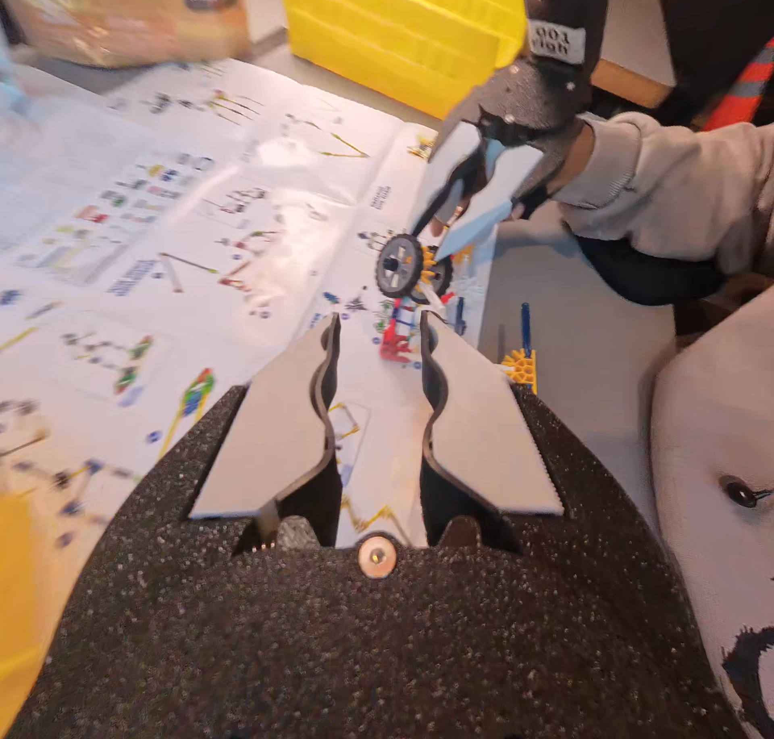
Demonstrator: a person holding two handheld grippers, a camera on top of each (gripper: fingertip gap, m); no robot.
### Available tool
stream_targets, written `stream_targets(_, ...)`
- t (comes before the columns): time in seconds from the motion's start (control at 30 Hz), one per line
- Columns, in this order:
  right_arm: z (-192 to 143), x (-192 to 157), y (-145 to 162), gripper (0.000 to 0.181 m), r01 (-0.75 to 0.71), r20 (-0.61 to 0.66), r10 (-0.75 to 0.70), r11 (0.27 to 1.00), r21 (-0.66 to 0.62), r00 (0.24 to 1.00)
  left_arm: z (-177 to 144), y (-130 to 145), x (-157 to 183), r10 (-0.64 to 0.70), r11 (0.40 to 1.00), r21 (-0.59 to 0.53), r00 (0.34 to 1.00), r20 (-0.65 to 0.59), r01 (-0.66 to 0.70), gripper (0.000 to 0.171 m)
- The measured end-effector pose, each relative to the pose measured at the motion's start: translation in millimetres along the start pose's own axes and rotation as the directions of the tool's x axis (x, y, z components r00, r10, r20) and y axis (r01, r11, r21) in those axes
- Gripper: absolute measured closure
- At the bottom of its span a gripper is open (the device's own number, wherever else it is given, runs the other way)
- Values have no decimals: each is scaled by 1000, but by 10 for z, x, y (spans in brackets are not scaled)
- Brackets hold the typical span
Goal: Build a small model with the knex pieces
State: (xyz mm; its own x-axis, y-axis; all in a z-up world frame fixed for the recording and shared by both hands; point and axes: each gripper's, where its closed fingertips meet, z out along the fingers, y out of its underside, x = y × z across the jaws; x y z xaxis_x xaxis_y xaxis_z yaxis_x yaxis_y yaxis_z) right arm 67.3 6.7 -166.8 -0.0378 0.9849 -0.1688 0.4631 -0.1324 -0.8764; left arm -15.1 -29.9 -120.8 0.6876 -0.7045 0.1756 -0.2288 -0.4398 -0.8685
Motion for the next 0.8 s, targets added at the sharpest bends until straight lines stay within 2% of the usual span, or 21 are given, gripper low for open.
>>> stream_targets(0.07, -31, 38, -25, 162, -59, -4, 59, 998, 24, 998, 386, 142, 215, -25, 998, -66, 993, -119, 18, 133)
stream_targets(0.17, -84, 86, -70, 162, -113, -5, 113, 992, 55, 994, 727, 210, 306, 24, 995, -97, 991, -129, -37, 140)
stream_targets(0.3, -126, 176, -102, 162, -170, -35, 173, 982, 79, 984, 875, 62, 231, 117, 991, -59, 991, -61, -121, 159)
stream_targets(0.33, -138, 212, -94, 168, -166, -58, 171, 983, 79, 984, 887, 34, 206, 145, 987, -56, 988, -48, -148, 165)
stream_targets(0.4, -163, 231, -111, 169, -174, -61, 179, 981, 90, 982, 895, -22, 149, 175, 983, -48, 984, -32, -176, 167)
stream_targets(0.53, -248, 369, -211, 169, -122, -138, 143, 981, 151, 980, 960, -123, -60, 85, 996, -18, 994, -62, -86, 168)
stream_targets(0.63, -377, 496, -296, 157, -83, -196, 125, 974, 209, 973, 1069, -111, -378, 32, 999, -29, 999, -33, -33, 168)
stream_targets(0.7, -414, 488, -287, 155, -44, -190, 82, 980, 194, 978, 1124, -33, -676, -27, 998, -59, 999, 25, 28, 168)
stream_targets(0.8, -354, 369, -182, 153, 35, -151, -19, 994, 105, 988, 1141, 173, -952, -200, 970, -133, 979, 45, 204, 166)
